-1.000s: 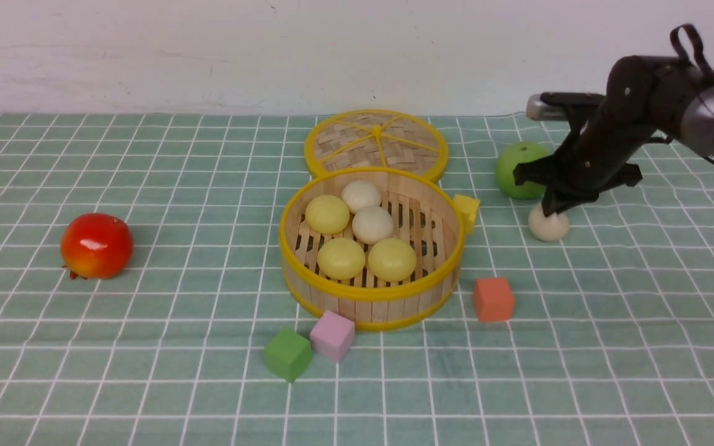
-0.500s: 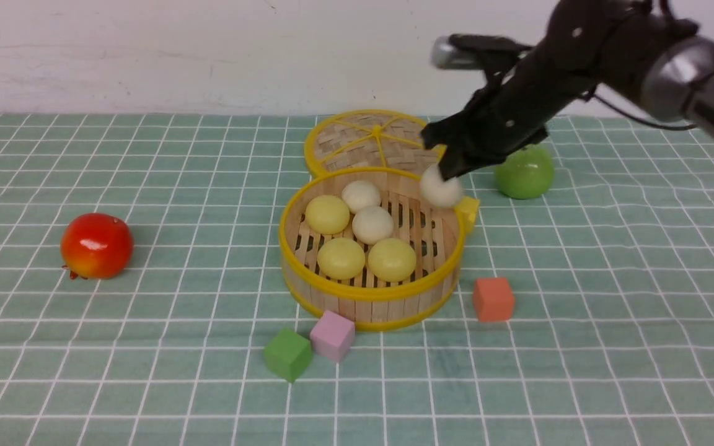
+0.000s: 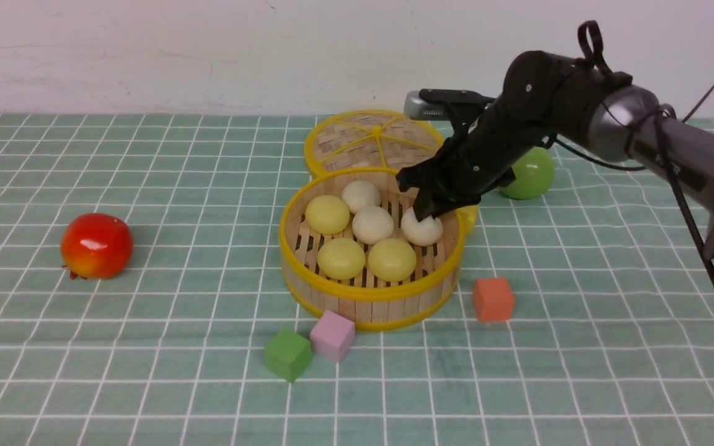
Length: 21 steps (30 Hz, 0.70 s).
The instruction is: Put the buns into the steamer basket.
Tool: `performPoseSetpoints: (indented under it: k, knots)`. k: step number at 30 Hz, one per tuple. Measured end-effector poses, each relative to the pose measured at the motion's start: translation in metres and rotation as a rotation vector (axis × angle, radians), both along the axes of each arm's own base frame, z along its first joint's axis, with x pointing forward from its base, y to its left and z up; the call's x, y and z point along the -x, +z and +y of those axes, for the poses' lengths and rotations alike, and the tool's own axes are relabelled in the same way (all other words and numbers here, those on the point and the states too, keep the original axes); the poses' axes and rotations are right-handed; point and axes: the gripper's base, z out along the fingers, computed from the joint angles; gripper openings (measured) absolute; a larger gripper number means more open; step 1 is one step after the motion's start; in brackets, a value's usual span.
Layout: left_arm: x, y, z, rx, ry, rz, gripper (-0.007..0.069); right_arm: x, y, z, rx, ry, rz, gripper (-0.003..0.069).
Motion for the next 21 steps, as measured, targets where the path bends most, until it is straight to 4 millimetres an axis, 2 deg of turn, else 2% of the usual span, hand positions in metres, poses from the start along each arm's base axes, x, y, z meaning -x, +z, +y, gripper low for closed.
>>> performPoseSetpoints:
  k: [3, 4, 6, 10, 11, 13, 14, 15, 16, 20, 21]
  knots:
    - [0.000, 0.000, 0.000, 0.000, 0.000, 0.000, 0.0189, 0.005, 0.015, -0.001, -0.002, 0.008, -0.009, 0.0347]
    - [0.000, 0.000, 0.000, 0.000, 0.000, 0.000, 0.0189, 0.005, 0.017, -0.001, -0.003, 0.008, -0.012, 0.0355]
    - [0.000, 0.000, 0.000, 0.000, 0.000, 0.000, 0.0189, 0.014, 0.037, -0.005, 0.015, 0.024, -0.022, 0.0437]
    - [0.000, 0.000, 0.000, 0.000, 0.000, 0.000, 0.0189, 0.038, 0.087, -0.017, 0.076, 0.051, -0.063, 0.0475]
    - [0.000, 0.000, 0.000, 0.000, 0.000, 0.000, 0.0189, 0.038, 0.087, -0.017, 0.076, 0.051, -0.063, 0.0474]
    - [0.000, 0.000, 0.000, 0.000, 0.000, 0.000, 0.0189, 0.062, 0.128, -0.029, 0.122, 0.060, -0.099, 0.0424]
    - [0.000, 0.000, 0.000, 0.000, 0.000, 0.000, 0.0189, 0.064, 0.130, -0.030, 0.125, 0.059, -0.101, 0.0424]
    - [0.000, 0.000, 0.000, 0.000, 0.000, 0.000, 0.0189, 0.080, 0.154, -0.038, 0.152, 0.041, -0.126, 0.0356]
    - [0.000, 0.000, 0.000, 0.000, 0.000, 0.000, 0.0189, 0.089, 0.169, -0.044, 0.163, 0.020, -0.149, 0.0316]
    - [0.000, 0.000, 0.000, 0.000, 0.000, 0.000, 0.0189, 0.132, 0.223, -0.064, 0.150, -0.073, -0.249, 0.0062]
    - [0.000, 0.000, 0.000, 0.000, 0.000, 0.000, 0.0189, 0.145, 0.233, -0.068, 0.139, -0.089, -0.269, 0.0025]
